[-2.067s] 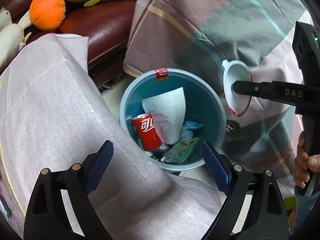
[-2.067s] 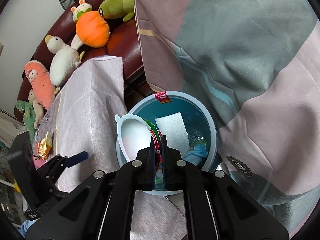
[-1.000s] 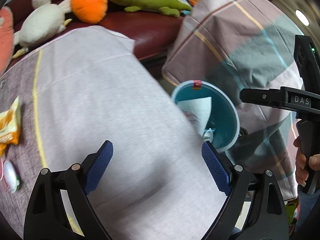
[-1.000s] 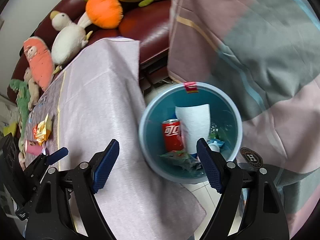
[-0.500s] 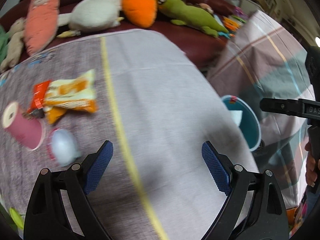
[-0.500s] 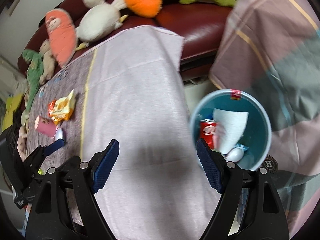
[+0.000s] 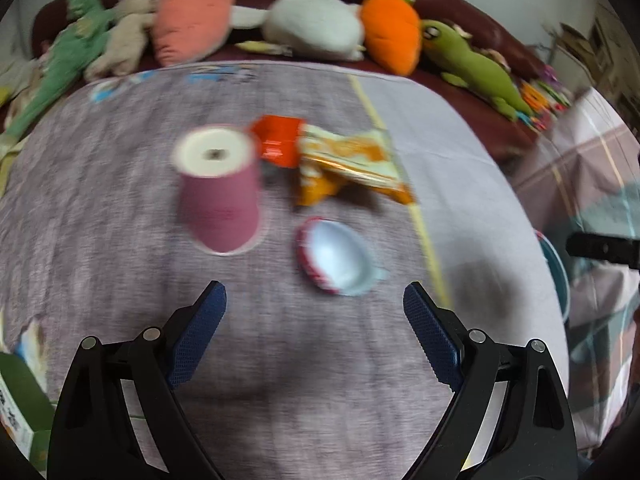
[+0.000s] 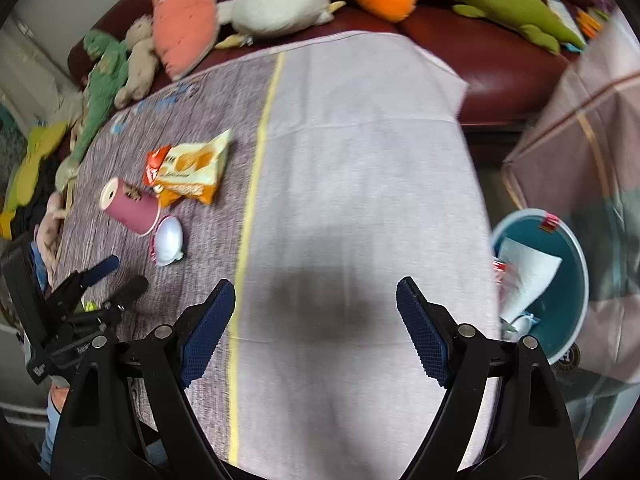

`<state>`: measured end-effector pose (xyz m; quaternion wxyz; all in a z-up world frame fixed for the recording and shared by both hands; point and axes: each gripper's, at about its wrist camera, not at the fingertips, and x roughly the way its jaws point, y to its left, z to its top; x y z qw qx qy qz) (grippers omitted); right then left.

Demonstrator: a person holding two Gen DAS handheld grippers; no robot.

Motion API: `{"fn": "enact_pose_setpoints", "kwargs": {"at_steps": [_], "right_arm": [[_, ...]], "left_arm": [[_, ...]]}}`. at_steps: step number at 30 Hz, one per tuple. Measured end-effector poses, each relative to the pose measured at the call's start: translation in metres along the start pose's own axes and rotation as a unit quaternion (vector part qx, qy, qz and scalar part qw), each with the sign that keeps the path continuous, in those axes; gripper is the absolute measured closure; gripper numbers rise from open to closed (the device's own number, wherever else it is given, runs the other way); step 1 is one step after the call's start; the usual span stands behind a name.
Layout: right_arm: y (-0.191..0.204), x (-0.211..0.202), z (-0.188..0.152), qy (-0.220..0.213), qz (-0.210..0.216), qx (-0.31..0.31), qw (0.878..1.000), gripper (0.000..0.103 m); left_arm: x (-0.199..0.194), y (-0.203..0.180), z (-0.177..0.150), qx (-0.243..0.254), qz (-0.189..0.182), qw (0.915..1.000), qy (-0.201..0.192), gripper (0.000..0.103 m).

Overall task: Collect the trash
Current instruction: 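Return to the table and reach the left tool toward the pink paper cup, then grasp the pink paper cup with the left tool while the right tool grasps the white plastic egg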

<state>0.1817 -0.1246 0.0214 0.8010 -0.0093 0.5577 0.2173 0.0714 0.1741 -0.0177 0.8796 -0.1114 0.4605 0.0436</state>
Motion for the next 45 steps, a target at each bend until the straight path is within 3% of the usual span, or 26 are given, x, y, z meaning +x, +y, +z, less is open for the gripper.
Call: {"fn": "enact_pose_setpoints", "kwargs": {"at_steps": [4,9,18,25,27,28,29,45], "right_arm": [[0.025,0.015,0.003,0.014,0.006,-0.015,1.000,0.024],[0.050,0.037,0.006,0.031,0.013,-0.031,0.999,0.024],[0.060,0.067,0.009,0.058,0.012,-0.029,0.998,0.024],[0.072,0.086,0.014,0.072,0.020,-0.038,0.996,0.024],[0.077,0.090,0.014,0.075,0.023,-0.043,0.996,0.024],[0.079,0.092,0.015,0.076,0.024,-0.046,0.996,0.024],[0.081,0.094,0.015,0.077,0.025,-0.048,0.996,0.024],[0.154,0.129,0.028,0.089,0.051,-0.131,0.986,0.024]], "left_arm": [[-0.004,0.038,0.008,-0.030,0.017,0.9993,-0.013,0.012],[0.004,0.055,0.026,-0.027,0.030,0.9989,-0.023,0.012],[0.037,0.053,0.052,-0.010,0.041,0.9989,-0.018,0.012],[0.054,0.053,0.053,-0.012,0.030,0.9994,-0.006,0.012],[0.057,0.054,0.051,-0.015,0.030,0.9994,-0.004,0.016],[0.060,0.055,0.050,-0.017,0.028,0.9995,-0.002,0.025],[0.061,0.057,0.049,-0.018,0.025,0.9995,0.002,0.042],[0.021,0.095,0.018,-0.043,0.035,0.9985,0.001,0.043]]}}
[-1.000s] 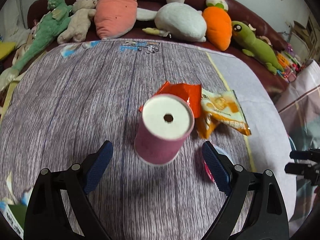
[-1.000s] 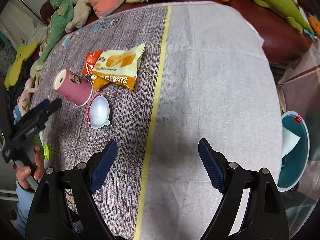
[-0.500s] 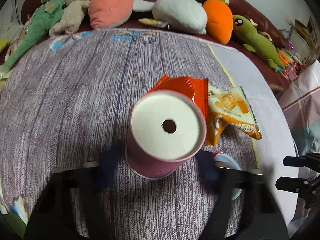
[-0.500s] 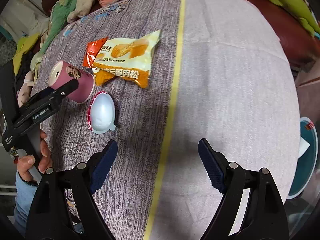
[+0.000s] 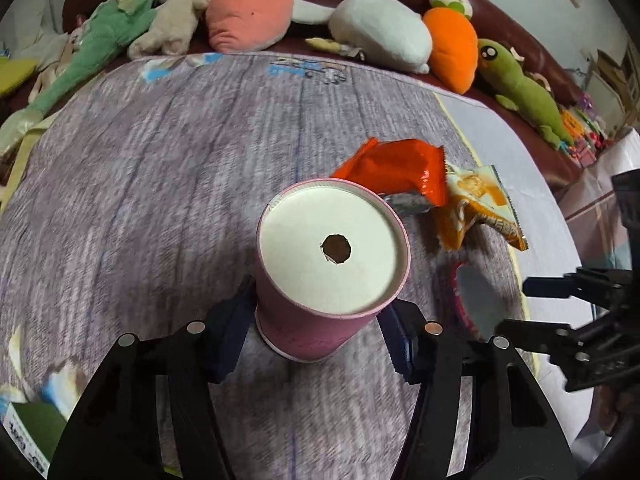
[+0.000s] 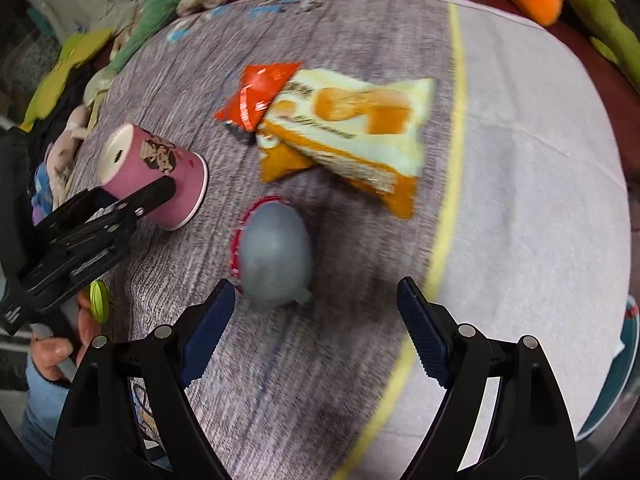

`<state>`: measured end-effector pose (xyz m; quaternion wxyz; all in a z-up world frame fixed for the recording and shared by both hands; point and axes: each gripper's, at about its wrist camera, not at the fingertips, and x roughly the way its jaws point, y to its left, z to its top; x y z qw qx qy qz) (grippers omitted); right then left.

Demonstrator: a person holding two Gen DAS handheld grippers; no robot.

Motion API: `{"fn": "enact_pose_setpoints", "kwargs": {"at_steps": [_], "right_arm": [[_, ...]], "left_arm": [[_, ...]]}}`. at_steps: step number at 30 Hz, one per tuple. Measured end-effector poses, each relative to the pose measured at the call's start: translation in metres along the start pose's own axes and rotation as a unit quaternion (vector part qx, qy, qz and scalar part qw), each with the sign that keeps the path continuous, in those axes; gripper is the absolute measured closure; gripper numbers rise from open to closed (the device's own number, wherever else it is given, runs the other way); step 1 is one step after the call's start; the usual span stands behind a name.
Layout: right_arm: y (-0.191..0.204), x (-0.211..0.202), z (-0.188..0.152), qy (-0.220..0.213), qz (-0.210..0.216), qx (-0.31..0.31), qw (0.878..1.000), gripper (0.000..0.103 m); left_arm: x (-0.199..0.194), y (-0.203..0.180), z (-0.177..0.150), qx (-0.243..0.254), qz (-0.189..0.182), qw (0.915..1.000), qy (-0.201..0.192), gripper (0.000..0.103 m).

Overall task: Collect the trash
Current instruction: 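Grasp the pink paper cup with the left tool while the right tool grasps the white plastic egg, then carry cup and egg over the teal bin and open the left tool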

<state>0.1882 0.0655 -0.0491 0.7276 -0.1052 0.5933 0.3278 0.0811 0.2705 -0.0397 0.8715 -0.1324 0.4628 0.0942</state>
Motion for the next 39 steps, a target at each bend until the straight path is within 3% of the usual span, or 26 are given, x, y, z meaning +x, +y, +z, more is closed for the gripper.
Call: {"fn": "enact_pose_setpoints", "kwargs": {"at_steps": [6,7,9,15,26,39], "right_arm": [[0.016,0.024,0.009,0.012,0.004,-0.021,1.000,0.024],[0.018,0.027,0.010,0.013,0.003,-0.022,1.000,0.030],[0.020,0.034,0.010,0.019,0.006,-0.025,0.999,0.051],[0.006,0.018,0.003,-0.009,0.015,-0.011,1.000,0.052],[-0.073,-0.038,-0.039,-0.050,0.002,0.065,0.997,0.052],[-0.204,-0.123,-0.119,-0.132,-0.007,0.177,0.975,0.051]], "left_arm": [[-0.008,0.014,-0.005,-0.018,0.007,0.9998,0.004,0.043],[-0.008,0.013,-0.005,-0.018,0.006,0.9998,0.006,0.043],[-0.007,0.010,-0.007,-0.018,0.003,0.9998,0.009,0.043],[-0.006,-0.025,-0.009,0.009,-0.019,0.9997,0.015,0.043],[-0.006,-0.136,-0.012,0.088,-0.068,0.9936,0.020,0.043],[-0.006,-0.295,-0.022,0.202,-0.107,0.9729,0.033,0.043]]}}
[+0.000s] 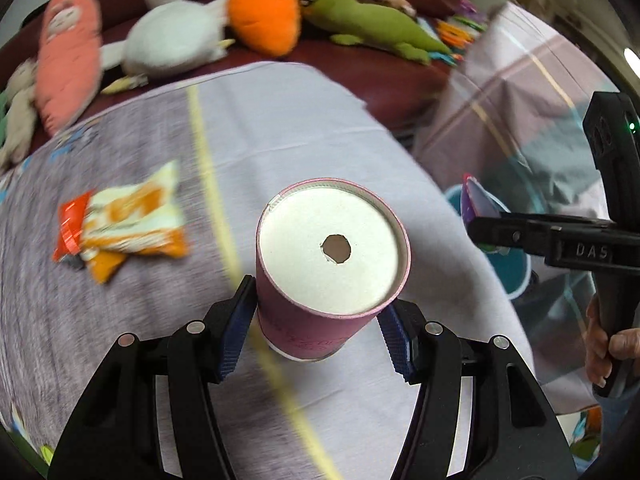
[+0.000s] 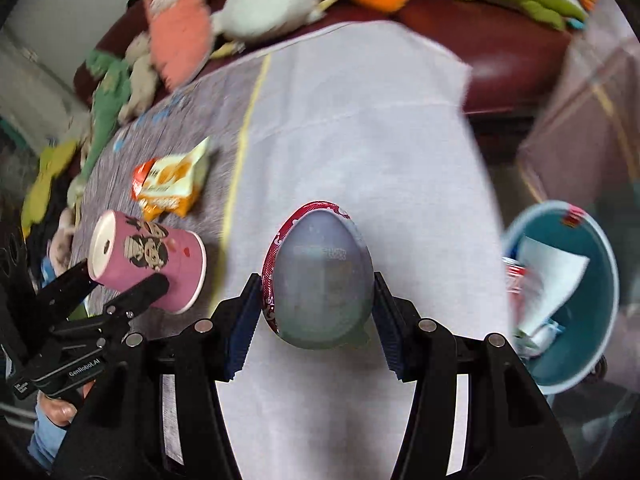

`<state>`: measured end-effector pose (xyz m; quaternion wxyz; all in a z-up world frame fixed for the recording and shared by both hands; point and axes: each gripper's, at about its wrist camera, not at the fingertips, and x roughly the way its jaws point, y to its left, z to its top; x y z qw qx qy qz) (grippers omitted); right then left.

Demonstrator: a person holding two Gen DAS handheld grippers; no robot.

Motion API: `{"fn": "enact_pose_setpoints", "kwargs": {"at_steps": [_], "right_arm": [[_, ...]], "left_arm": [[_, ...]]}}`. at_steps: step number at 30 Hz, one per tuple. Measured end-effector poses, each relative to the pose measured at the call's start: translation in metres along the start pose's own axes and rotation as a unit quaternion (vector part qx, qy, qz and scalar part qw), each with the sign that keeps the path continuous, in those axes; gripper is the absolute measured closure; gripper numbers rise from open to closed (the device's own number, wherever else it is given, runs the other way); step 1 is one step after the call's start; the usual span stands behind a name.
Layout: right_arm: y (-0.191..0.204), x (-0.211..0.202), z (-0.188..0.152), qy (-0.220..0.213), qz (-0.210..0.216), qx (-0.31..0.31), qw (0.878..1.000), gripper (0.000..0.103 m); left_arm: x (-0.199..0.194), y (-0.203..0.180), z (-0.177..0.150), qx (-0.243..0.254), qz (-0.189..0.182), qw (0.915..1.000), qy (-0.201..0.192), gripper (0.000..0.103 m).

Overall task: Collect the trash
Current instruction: 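Carry cup and egg over the teal bin and open the left tool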

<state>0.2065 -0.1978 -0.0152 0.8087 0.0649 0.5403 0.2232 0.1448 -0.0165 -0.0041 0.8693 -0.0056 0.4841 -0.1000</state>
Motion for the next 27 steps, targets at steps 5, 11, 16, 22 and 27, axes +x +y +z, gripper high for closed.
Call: {"fn": "enact_pose_setpoints", "kwargs": {"at_steps": [5,11,16,22,27], "right_arm": [[-0.055,-0.030,-0.010,-0.032,-0.001,0.045,0.998,0.051],[-0.134,-0.074,-0.031,-0.076,-0.015,0.106,0.991,0.051],[-0.190,-0.101,-0.051,-0.100,-0.032,0.152,0.983,0.051],[-0.226,-0.109,-0.061,-0.105,-0.042,0.175,0.978,0.051],[-0.240,-0.107,-0.063,-0.104,-0.042,0.179,0.977,0.051]], "left_arm": [[0.017,-0.055,0.015,0.036,-0.018,0.9991,0.011,0.043],[0.040,-0.127,0.029,0.085,-0.042,0.9952,0.028,0.043],[0.061,-0.172,0.034,0.113,-0.054,0.9913,0.041,0.043],[0.085,-0.206,0.036,0.132,-0.062,0.9875,0.059,0.042],[0.104,-0.220,0.042,0.136,-0.064,0.9861,0.071,0.042]]}}
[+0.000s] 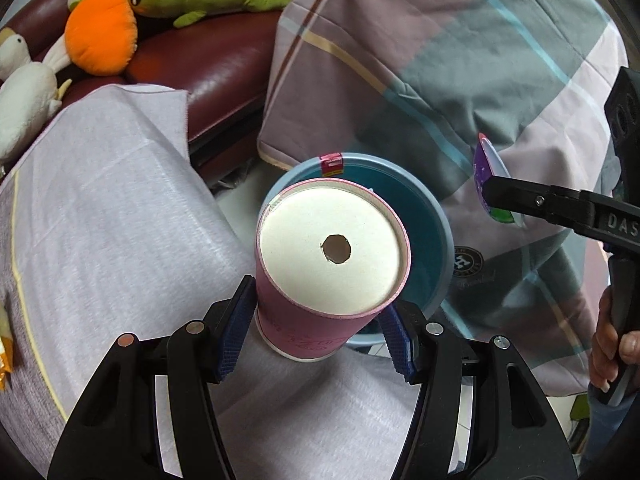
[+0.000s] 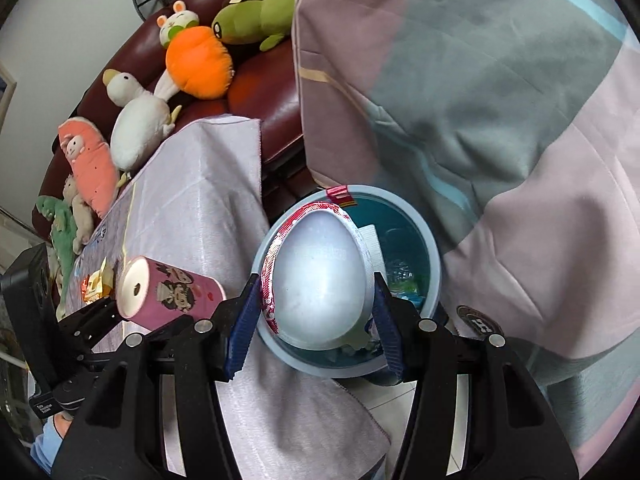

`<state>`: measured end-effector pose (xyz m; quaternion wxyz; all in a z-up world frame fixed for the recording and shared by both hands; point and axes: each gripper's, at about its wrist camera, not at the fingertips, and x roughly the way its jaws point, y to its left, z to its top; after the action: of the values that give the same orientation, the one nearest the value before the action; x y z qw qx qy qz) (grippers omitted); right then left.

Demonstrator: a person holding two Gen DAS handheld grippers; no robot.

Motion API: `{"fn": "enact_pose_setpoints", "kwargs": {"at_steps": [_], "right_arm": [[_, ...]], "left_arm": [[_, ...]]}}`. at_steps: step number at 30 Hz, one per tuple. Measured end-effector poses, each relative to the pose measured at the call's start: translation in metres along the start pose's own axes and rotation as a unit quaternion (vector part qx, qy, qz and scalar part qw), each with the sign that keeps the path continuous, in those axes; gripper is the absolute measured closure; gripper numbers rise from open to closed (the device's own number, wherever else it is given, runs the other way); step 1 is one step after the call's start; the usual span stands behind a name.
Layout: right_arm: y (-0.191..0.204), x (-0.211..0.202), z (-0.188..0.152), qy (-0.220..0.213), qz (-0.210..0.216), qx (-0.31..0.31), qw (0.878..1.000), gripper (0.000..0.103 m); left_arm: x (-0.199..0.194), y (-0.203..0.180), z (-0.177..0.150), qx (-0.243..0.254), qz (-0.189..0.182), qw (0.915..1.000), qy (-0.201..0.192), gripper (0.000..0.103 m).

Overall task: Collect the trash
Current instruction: 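Carry cup and egg over the teal bin and open the left tool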

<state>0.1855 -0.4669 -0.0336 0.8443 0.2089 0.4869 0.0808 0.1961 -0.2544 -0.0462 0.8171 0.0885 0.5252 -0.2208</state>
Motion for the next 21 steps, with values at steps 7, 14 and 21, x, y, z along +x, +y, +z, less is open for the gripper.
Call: {"fn": "enact_pose_setpoints", "kwargs": {"at_steps": [7,14,21], "right_arm": [[-0.009,0.006,0.006,0.005,-0.006,0.001,1.000,0.051],[-0.011,0.009,0.013,0.009,-0.019,0.002,1.000,0.051],[-0.005,0.017,0.014,0.017,-0.024,-0.004,1.000,0.051]], "left_arm": [[0.017,-0.001,0.016,-0.006,-0.009,0.9999,0.001,0.038],[0.022,0.006,0.013,-0.013,0.001,0.9999,-0.001,0.016],[0.013,0.018,0.002,-0.022,0.010,0.9997,-0.002,0.013]]}}
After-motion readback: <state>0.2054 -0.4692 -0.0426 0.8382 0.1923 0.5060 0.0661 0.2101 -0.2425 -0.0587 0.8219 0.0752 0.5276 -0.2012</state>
